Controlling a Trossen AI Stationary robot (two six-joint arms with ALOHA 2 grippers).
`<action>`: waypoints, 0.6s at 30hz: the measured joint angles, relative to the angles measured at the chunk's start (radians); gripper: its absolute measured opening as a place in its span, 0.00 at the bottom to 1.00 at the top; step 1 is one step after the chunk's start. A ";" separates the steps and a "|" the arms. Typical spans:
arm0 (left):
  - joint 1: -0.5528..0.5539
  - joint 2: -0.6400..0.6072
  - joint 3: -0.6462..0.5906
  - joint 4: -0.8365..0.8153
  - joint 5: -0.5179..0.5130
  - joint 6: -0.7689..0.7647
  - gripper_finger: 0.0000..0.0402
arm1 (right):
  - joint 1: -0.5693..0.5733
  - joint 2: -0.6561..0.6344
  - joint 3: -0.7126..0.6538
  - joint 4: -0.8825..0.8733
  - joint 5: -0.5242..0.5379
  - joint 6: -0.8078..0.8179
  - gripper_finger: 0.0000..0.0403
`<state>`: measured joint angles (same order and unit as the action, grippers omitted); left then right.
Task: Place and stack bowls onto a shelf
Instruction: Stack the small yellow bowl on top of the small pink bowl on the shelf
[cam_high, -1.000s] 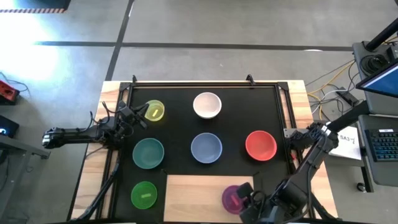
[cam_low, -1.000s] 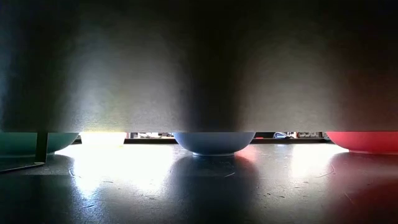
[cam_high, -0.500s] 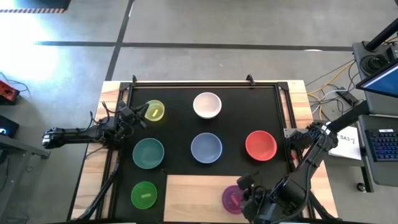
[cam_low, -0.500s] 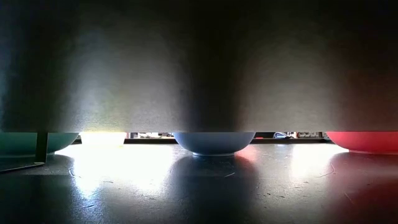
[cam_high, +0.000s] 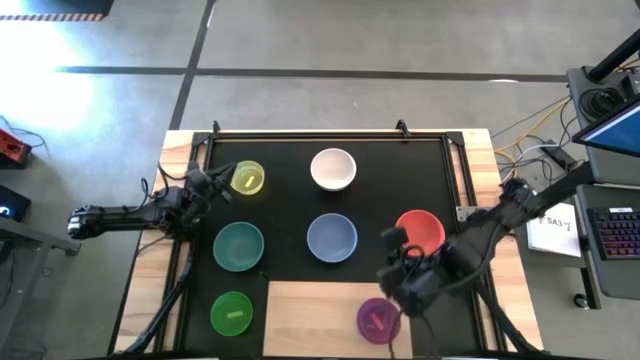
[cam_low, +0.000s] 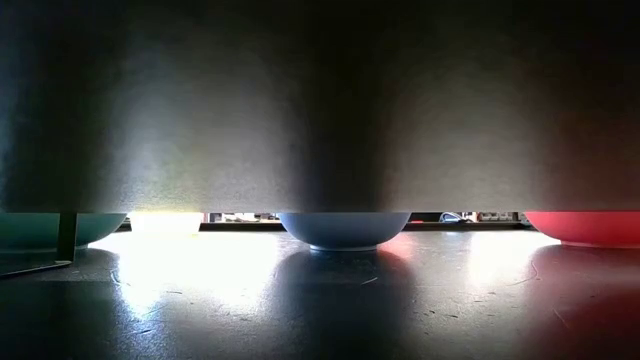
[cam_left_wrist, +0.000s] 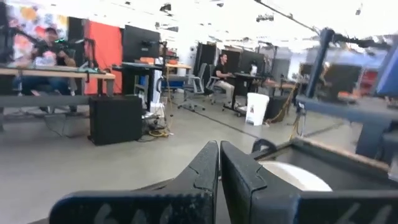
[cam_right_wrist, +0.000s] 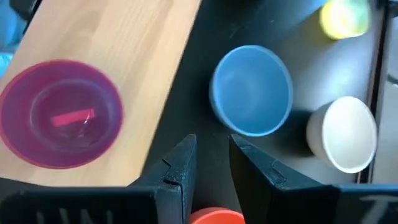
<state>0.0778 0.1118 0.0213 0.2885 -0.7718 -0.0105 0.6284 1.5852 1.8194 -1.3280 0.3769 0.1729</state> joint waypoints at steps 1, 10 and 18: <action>0.001 0.000 0.000 0.010 -0.001 -0.009 0.00 | -0.010 -0.016 -0.004 0.006 0.011 -0.003 0.21; 0.001 0.061 0.000 -0.005 0.135 -0.207 0.04 | -0.071 -0.130 -0.110 0.077 0.044 -0.001 0.21; 0.001 0.220 0.085 -0.122 0.131 -0.238 0.22 | -0.112 -0.218 -0.226 0.131 0.044 0.010 0.21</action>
<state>0.0790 0.3316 0.1061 0.1664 -0.6410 -0.2489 0.5159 1.3674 1.5931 -1.1970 0.4205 0.1829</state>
